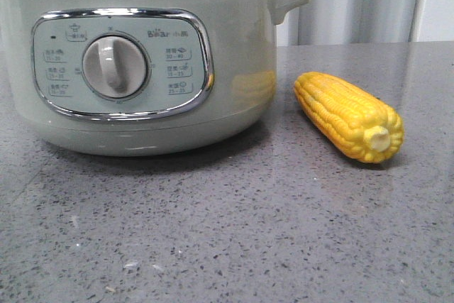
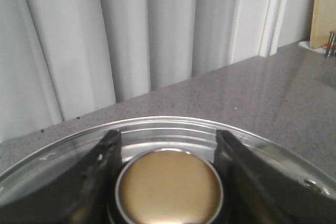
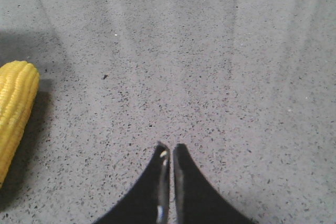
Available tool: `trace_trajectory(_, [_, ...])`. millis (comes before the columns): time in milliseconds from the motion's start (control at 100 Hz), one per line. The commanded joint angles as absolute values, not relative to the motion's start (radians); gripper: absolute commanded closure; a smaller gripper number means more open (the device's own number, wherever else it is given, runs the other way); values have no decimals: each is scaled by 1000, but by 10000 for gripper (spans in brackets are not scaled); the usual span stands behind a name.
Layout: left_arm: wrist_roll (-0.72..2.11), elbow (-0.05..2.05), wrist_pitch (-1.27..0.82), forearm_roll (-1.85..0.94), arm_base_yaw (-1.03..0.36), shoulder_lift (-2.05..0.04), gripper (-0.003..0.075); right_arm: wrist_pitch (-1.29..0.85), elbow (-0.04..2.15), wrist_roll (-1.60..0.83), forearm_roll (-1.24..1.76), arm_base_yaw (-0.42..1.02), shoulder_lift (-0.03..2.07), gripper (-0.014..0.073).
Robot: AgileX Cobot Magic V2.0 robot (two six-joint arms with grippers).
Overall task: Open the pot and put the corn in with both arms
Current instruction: 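Close the left gripper on the lid knob and lift the lid, then set the glass lid on the table beside the pot, release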
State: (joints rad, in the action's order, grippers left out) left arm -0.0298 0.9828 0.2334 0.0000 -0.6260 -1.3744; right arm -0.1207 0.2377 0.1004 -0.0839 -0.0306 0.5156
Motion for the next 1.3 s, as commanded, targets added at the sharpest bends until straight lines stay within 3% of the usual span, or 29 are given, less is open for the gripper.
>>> trace_trajectory(0, [-31,1053,388,6,-630,-1295,741,-36,271,96,-88,-27,526,667])
trace_trajectory(260, [-13,1053,394,8,-630,-1163,741,-36,271,96,-88,-27,526,667])
trace_trajectory(470, [163,1053,275,8,-606,-1049,741,-36,271,96,-88,-27,526,667])
trace_trajectory(810, [163,930,176,8,-409,-846,741,-36,271,96,-86,-27,526,667])
trace_trajectory(1290, [161,530,221,-78,-120,-566,741,-52,271,96,-86,-27,526,667])
